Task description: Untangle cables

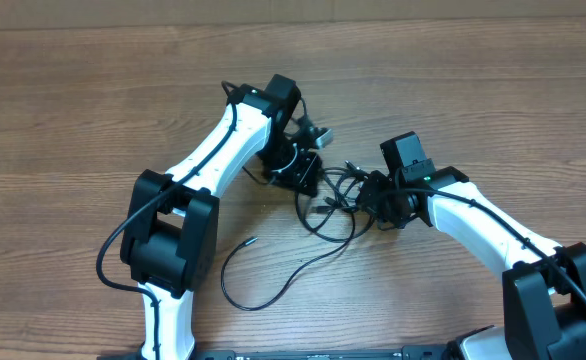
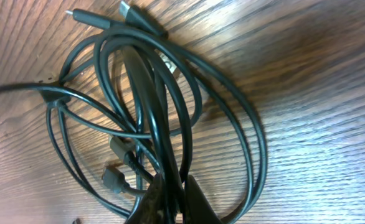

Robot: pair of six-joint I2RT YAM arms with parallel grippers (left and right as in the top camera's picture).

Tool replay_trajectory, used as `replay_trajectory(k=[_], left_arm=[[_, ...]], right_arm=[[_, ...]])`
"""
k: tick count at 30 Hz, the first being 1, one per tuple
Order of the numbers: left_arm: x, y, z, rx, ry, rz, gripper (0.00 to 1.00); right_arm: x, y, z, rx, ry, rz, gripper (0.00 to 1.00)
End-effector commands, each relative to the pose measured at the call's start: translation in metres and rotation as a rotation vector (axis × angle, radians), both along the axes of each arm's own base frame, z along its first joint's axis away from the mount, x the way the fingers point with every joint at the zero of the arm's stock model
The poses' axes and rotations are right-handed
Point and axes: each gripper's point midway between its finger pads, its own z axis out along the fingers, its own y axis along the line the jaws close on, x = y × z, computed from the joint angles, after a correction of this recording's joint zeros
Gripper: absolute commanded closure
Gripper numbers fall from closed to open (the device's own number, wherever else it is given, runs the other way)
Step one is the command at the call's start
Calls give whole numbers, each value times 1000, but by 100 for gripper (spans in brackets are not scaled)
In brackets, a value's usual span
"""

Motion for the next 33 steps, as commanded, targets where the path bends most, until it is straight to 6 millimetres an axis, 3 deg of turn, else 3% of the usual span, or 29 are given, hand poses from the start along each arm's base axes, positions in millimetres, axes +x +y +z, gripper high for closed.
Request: replay_trajectory(k=[1,4,9,14,17,20,21,24,29,33], left_arm=[[21,41,-5,268,-104,104,96],[27,36,-5,254,-111,151,96],[29,6,-2,144,-122,139,96],[20,-25,-17,77,-87,89,95],[15,-41,-37,63,-70,56,93],[15,-39,-55,107,-69,47,90],[17,-35,-59,132,-77,48,80],[19,-28,-70,179,-85,48,69],[15,-27,-82,201,-63,40,65],[12,-24,-83,215,-48,37,69]], right_arm=[[10,-8,1,-54,-33,-21,96],[13,-20,0,-79,-32,-52,96],[9,-49,-5,-104,28,-130,96],[-2,-60,-8,-121,85,-151,96],[-9,-61,-9,-126,111,-148,96],[-9,-61,-10,-127,114,-147,96],[-9,-61,-10,-127,113,-147,96],[-9,-61,-10,-127,113,-147,96],[-9,-61,-10,-127,113,-147,96],[-9,-61,-10,-127,114,-147,96]])
